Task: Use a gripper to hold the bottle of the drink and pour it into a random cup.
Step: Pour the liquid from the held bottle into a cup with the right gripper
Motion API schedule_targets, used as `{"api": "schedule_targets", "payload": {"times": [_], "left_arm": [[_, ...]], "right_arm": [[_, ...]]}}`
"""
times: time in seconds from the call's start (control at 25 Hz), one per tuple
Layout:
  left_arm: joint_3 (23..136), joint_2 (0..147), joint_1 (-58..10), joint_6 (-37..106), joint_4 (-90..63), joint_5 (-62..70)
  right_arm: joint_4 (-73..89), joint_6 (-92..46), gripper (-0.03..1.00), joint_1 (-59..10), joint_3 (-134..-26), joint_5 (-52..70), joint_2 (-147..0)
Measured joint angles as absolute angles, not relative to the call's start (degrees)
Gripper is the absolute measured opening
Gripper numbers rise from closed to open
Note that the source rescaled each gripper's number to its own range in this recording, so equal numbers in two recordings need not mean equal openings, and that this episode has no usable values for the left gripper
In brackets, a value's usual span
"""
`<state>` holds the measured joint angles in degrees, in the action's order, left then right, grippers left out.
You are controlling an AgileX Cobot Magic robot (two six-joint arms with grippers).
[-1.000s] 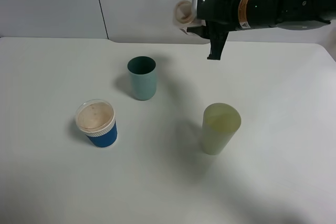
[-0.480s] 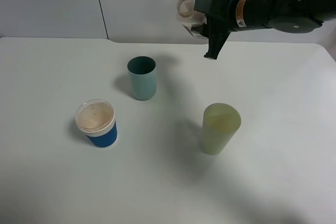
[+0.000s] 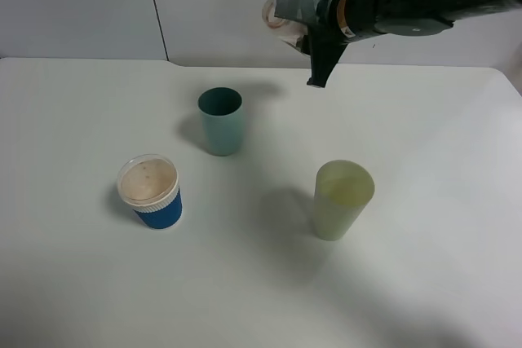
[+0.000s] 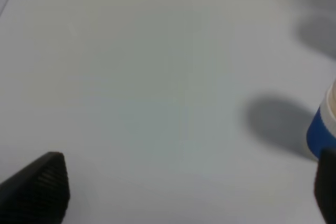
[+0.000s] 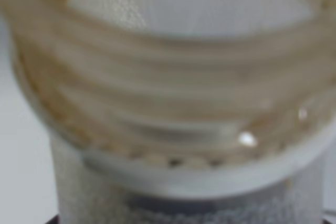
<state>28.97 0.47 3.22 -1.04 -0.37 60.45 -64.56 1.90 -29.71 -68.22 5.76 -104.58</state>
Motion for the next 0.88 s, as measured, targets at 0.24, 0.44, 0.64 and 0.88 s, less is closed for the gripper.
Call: {"api": "schedule_targets", "payload": {"times": [0.24, 0.44, 0.64, 0.88], "left_arm": [[29.0, 0.5, 3.2, -1.0, -0.4, 60.5], [29.0, 0.5, 3.2, -1.0, -0.4, 60.5], [29.0, 0.5, 3.2, -1.0, -0.4, 60.5], [29.0, 0.5, 3.2, -1.0, -0.4, 60.5]], "right_arm": [[-68.1, 1.8, 0.01, -34.0, -71.6, 9.2, -107.8], [-72.0, 1.7, 0.01, -36.5, -72.8, 12.3, -109.7], [-72.4, 0.4, 0.01, -38.5, -73.1, 13.8, -109.7], [-73.9, -3.1, 0.01, -40.7, -73.1, 19.6, -109.8]]}}
